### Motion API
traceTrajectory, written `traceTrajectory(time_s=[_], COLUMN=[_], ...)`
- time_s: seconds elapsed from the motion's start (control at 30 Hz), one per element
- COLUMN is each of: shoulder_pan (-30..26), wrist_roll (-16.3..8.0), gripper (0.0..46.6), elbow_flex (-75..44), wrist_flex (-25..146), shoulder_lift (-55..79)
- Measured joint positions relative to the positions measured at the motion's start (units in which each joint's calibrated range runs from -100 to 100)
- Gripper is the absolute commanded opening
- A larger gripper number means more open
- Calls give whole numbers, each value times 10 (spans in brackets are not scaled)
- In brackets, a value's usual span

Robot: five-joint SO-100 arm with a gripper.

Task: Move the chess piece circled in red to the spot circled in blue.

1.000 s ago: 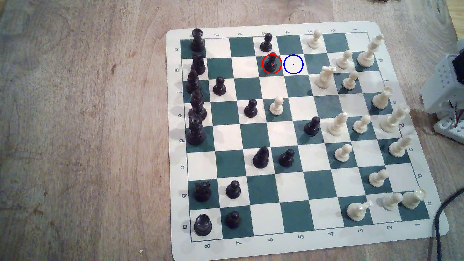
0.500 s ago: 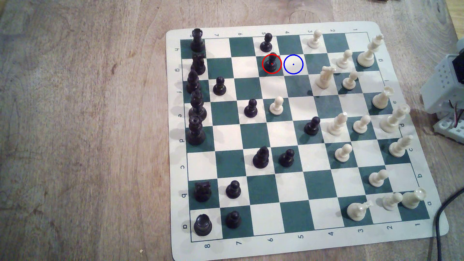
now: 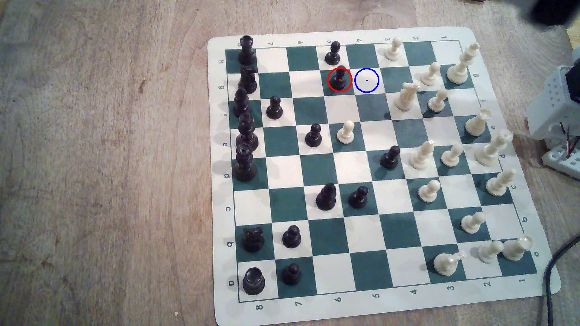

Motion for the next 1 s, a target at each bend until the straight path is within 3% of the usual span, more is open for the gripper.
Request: traceTrajectory(time_s=[0.23,0.57,0.73,1.0], shoulder_pan=[28,61,65,28], wrist_roll=[-37,-93,-114,-120], gripper=[66,57,62,73], elbow_flex=[-83,-314,-383,-377], wrist_flex=[27,163,245,319], shoulder_lift=[208,492,548,552])
